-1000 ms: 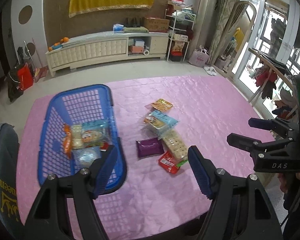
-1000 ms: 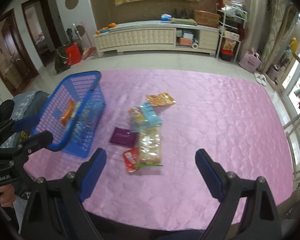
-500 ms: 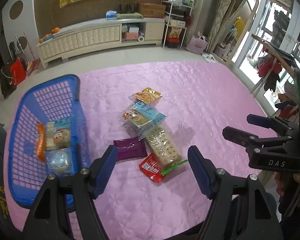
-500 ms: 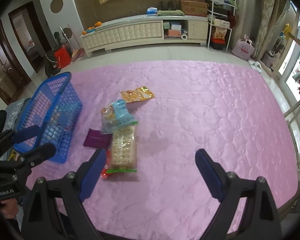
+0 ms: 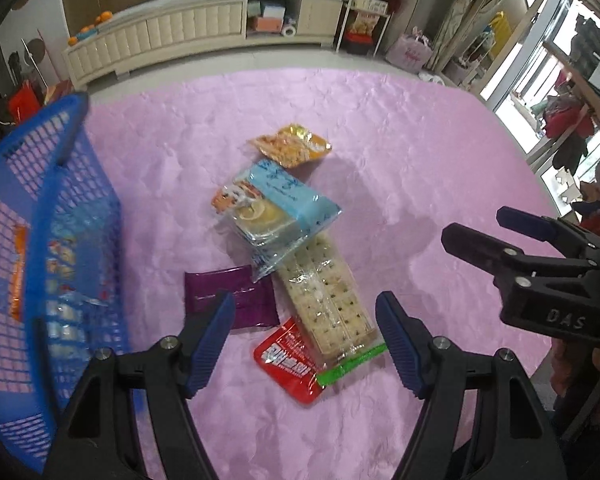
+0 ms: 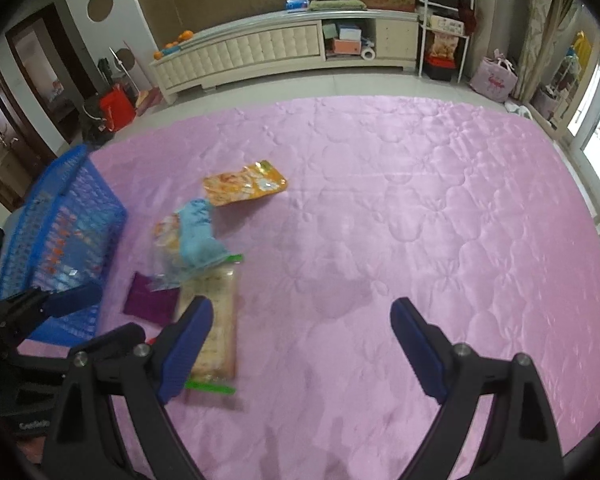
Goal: Organize snacks
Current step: 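Grasp the saltine cracker pack with the left tool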
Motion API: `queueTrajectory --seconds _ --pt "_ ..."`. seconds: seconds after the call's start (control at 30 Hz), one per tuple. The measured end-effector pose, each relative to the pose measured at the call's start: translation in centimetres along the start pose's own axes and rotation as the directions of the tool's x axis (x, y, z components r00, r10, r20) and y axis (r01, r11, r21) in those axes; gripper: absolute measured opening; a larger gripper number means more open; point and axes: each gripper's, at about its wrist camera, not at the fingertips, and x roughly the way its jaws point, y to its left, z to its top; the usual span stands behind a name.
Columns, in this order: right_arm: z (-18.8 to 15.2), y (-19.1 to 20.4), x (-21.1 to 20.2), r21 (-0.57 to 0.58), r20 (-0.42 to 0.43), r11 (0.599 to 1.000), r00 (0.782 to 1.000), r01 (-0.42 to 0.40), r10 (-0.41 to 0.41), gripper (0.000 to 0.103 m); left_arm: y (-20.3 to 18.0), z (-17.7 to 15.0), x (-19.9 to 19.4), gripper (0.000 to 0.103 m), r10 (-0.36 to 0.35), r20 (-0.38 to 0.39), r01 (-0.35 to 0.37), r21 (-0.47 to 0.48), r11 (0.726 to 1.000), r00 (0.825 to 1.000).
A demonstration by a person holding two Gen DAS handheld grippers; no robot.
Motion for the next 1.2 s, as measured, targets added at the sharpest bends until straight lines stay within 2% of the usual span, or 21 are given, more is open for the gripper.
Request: queueTrajectory --seconds 0.17,0.57,0.63,0.77,0.87,1.0,1.2 --pt "-0.6 -1.6 2.2 0.033 -0.016 0.999 1.000 -0.009 0.010 0.093 -0.2 0.2 2.5 0.071 -0.009 -0.056 0.008 -0.014 1.000 0.998" --pt "-1.5 -3.3 4.4 0.003 -0.058 0.997 0.996 0.075 -0.075 0.093 -1.6 0.0 6.9 0.071 -0.011 -0.134 0.007 -0.036 0.999 0.991" --pt "-1.5 -3.6 4.1 0.001 -0.048 0.995 0.994 0.095 -0.095 0.093 -1.7 -0.1 7.4 0.071 0.001 -0.144 -0.008 -0.043 0.999 0.990" --pt "-1.2 -4.4 3.6 0.037 -0.043 0.998 0.997 0.060 -0.058 0.093 -2.5 0.1 7.5 0.073 0.032 -0.141 -0.036 -0.027 0.999 0.989" --pt "-1.1 -4.0 3.3 0.017 -0.038 0.998 0.998 0.056 -0.055 0.093 -2.8 0.4 7.9 0.074 0.059 -0.146 -0.061 -0.013 0.998 0.987" --pt "-0.8 -3.6 3.0 -0.016 -0.016 0.996 0.996 0.091 -0.091 0.093 -3.2 0.3 8.2 0.074 0.069 -0.151 -0.071 -0.010 0.997 0.986" --pt "-0.5 -3.7 3.0 0.006 -0.016 0.997 0.997 0.073 -0.073 0.093 -4.8 -0.4 8.1 0.059 0.077 -0.136 -0.073 0.029 0.997 0.988"
